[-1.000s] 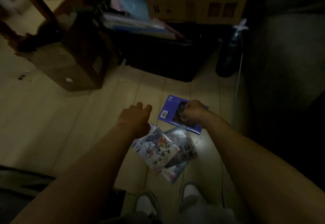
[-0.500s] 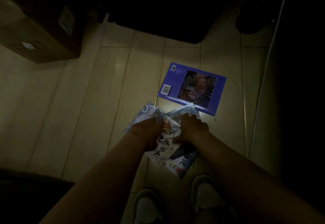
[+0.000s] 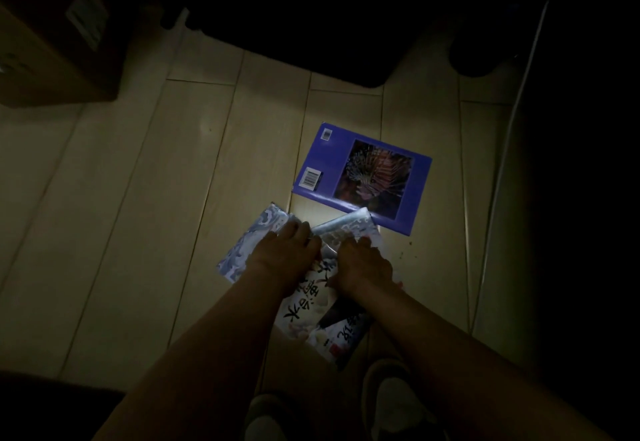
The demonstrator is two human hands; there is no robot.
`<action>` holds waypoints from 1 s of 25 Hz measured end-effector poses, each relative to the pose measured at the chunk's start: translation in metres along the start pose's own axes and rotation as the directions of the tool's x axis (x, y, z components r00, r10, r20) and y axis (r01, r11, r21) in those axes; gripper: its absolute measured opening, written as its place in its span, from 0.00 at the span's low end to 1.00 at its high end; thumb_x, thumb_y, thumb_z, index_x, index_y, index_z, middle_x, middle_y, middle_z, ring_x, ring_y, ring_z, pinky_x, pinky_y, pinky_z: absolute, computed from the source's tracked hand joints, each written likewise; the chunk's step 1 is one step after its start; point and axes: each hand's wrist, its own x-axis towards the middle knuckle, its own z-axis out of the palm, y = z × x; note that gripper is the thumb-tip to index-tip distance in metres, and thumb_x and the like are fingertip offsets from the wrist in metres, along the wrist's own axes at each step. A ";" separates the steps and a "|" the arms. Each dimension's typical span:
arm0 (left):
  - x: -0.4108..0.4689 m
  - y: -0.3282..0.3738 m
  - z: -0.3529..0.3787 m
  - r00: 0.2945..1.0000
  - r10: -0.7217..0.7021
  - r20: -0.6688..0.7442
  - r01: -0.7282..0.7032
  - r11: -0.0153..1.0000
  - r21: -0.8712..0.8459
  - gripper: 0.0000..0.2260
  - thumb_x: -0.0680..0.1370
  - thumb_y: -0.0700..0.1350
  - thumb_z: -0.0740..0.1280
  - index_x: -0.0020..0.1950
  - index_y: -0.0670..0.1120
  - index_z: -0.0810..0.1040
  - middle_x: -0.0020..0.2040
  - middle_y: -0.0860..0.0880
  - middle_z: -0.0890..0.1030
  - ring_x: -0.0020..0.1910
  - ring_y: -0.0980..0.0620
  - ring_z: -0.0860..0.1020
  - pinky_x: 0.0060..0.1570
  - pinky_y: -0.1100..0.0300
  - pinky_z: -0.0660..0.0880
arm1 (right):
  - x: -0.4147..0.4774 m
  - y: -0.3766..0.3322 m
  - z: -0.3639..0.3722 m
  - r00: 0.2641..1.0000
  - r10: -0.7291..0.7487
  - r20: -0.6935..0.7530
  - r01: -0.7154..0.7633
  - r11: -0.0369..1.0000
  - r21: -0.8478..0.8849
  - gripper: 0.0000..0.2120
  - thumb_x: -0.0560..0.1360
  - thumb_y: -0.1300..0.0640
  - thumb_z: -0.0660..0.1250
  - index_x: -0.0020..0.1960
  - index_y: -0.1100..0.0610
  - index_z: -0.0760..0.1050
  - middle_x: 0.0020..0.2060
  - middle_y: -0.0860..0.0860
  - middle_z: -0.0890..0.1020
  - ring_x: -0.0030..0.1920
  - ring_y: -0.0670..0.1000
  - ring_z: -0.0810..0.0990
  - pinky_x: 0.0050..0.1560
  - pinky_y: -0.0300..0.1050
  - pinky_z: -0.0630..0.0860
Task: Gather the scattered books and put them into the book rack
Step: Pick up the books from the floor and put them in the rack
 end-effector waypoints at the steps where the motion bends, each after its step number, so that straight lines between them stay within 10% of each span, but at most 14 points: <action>1: 0.000 0.000 -0.002 1.000 -0.001 -0.026 0.001 1.000 0.021 0.32 0.77 0.44 0.67 0.77 0.43 0.56 0.76 0.39 0.56 0.76 0.39 0.53 0.67 0.44 0.65 | 0.000 0.000 0.000 1.000 -0.009 -0.011 0.009 1.000 -0.006 0.30 0.75 0.50 0.72 0.72 0.55 0.65 0.64 0.56 0.73 0.61 0.58 0.76 0.58 0.54 0.74; 8: 0.009 0.001 -0.014 0.994 0.103 -0.047 -0.101 0.994 0.030 0.24 0.79 0.46 0.64 0.74 0.47 0.63 0.64 0.42 0.73 0.62 0.40 0.73 0.61 0.48 0.67 | 0.000 0.010 -0.008 0.970 -0.243 -0.017 0.235 0.914 0.330 0.17 0.74 0.56 0.72 0.61 0.53 0.73 0.56 0.50 0.78 0.57 0.53 0.77 0.51 0.40 0.73; 13: 0.004 -0.017 -0.029 0.995 -0.072 -0.064 0.033 0.876 -0.481 0.18 0.76 0.45 0.68 0.63 0.48 0.66 0.58 0.43 0.75 0.54 0.42 0.76 0.45 0.55 0.69 | 0.002 0.018 -0.028 0.971 -0.241 -0.002 0.188 0.752 0.631 0.12 0.74 0.59 0.74 0.54 0.52 0.75 0.51 0.49 0.81 0.47 0.47 0.78 0.41 0.34 0.74; 19: -0.036 -0.035 -0.096 0.949 -0.263 -0.171 0.082 0.733 -0.675 0.17 0.77 0.45 0.68 0.60 0.44 0.64 0.50 0.41 0.78 0.45 0.41 0.76 0.39 0.53 0.71 | -0.014 -0.008 -0.090 0.948 -0.319 -0.013 0.274 0.791 0.547 0.25 0.70 0.62 0.75 0.65 0.58 0.73 0.60 0.53 0.79 0.59 0.56 0.79 0.53 0.51 0.80; 25: -0.144 -0.052 -0.196 0.818 -0.485 -0.310 0.109 0.660 -0.744 0.14 0.77 0.42 0.68 0.55 0.44 0.63 0.45 0.44 0.75 0.47 0.40 0.77 0.41 0.52 0.72 | -0.103 -0.061 -0.210 0.887 -0.389 -0.251 0.455 0.828 0.327 0.11 0.71 0.63 0.74 0.40 0.58 0.71 0.38 0.53 0.75 0.39 0.50 0.74 0.36 0.43 0.69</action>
